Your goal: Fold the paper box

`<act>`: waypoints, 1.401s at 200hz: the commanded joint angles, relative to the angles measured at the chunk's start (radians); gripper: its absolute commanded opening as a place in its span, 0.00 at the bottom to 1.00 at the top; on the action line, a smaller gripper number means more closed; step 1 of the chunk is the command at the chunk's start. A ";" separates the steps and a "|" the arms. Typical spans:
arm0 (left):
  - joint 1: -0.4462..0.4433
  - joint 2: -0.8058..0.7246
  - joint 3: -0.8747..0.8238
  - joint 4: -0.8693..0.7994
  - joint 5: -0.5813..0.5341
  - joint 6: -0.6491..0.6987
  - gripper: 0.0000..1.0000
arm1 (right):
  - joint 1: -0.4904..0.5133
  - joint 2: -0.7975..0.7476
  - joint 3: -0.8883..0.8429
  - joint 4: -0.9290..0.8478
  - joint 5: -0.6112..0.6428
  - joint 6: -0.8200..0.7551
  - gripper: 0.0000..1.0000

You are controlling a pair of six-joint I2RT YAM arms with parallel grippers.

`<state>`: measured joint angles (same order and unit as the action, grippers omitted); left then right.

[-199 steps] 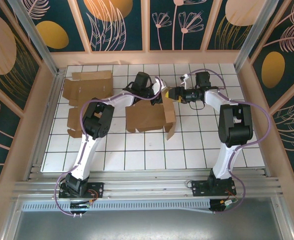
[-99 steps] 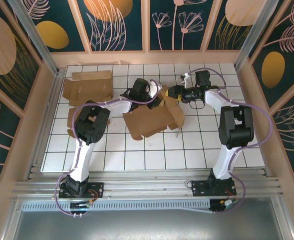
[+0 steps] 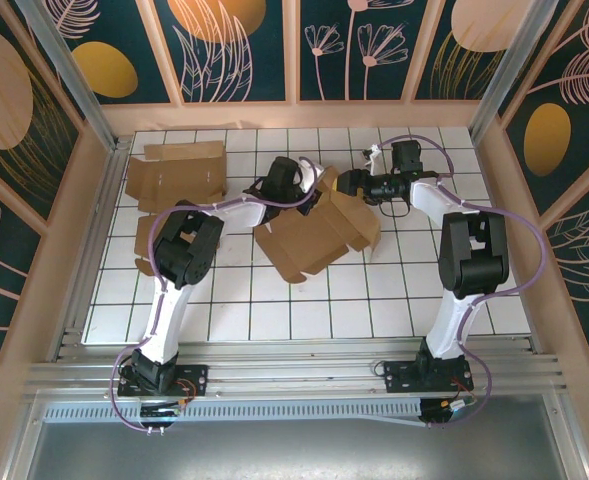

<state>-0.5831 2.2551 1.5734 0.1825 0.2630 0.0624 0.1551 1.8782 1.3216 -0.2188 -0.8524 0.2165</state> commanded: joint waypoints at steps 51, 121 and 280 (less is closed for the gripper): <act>-0.006 0.107 0.160 -0.003 0.050 0.006 0.40 | 0.013 0.012 0.004 -0.021 -0.002 -0.013 0.75; -0.006 0.164 0.255 -0.051 -0.076 -0.045 0.02 | 0.013 0.035 0.014 -0.016 -0.004 -0.005 0.74; -0.004 -0.315 -0.181 0.078 -0.131 -0.295 0.61 | 0.003 -0.235 0.079 -0.110 0.472 0.148 0.85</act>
<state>-0.5892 2.0686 1.3724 0.3031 0.1509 -0.1616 0.1570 1.8072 1.3594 -0.2752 -0.6243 0.2523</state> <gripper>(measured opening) 0.612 0.855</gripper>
